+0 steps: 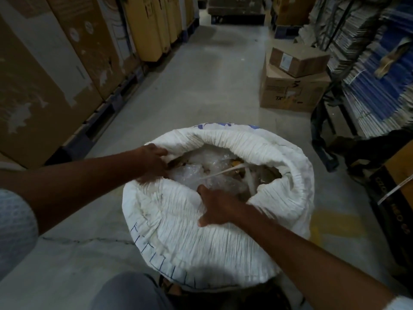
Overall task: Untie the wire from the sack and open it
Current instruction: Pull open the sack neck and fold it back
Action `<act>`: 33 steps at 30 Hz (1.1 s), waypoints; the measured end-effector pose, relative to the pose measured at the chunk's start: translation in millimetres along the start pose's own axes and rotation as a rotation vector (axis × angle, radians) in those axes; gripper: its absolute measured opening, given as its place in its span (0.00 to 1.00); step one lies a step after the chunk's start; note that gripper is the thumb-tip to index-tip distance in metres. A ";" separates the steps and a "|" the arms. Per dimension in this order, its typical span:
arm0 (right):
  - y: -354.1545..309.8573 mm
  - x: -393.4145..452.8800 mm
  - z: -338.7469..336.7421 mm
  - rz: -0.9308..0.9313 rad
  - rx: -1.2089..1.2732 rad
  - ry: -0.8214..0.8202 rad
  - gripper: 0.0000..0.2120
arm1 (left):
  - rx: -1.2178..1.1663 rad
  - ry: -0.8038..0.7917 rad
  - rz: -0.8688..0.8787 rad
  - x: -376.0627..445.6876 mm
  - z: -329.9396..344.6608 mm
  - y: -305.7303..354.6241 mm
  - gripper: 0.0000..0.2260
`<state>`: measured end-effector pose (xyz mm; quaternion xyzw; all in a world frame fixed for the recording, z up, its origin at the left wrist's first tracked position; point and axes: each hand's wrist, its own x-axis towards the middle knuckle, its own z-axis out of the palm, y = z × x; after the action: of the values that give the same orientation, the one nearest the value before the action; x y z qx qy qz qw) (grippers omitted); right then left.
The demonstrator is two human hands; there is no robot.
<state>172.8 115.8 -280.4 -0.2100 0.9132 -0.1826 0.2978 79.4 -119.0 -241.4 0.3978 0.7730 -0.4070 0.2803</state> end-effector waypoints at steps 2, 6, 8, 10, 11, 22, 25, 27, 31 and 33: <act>-2.8 -16.7 13.0 -0.061 -0.079 0.130 0.32 | 0.048 0.041 -0.159 -8.6 0.6 0.7 0.31; -6.4 -64.6 36.5 -0.301 -0.324 0.477 0.31 | 0.109 0.494 -0.196 -31.7 4.2 -13.8 0.25; -6.4 -84.4 43.8 -0.338 -0.423 0.558 0.34 | 0.038 0.789 -0.292 -35.9 19.1 -15.8 0.20; -8.9 -95.0 54.0 -0.318 -0.431 0.561 0.35 | -0.111 0.863 -0.410 -36.2 27.1 -3.1 0.19; -10.6 -97.4 59.8 -0.293 -0.432 0.534 0.34 | -0.206 0.900 -0.482 -36.1 30.0 3.3 0.20; -28.2 -85.0 -30.7 -0.192 0.007 0.579 0.27 | -0.720 0.934 -0.312 -35.4 -40.5 -9.9 0.19; -3.0 -45.5 -58.6 -0.085 -0.013 0.747 0.13 | -0.872 1.082 -0.320 -29.8 -83.0 2.5 0.12; 14.0 -23.0 -71.2 -0.026 -0.058 0.684 0.09 | -0.989 0.985 -0.398 -11.4 -98.1 19.6 0.10; 57.2 -0.6 -81.6 -0.076 -0.641 0.593 0.15 | -0.845 0.598 -0.732 21.8 -76.6 41.1 0.27; 80.1 2.3 -88.1 -0.067 -0.839 0.619 0.21 | -0.704 0.553 -0.803 26.7 -58.1 44.8 0.40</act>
<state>94.4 200.7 -251.6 -0.2764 0.9459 0.1362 -0.1019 96.8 -43.4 -250.1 0.0490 0.9954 -0.0820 0.0080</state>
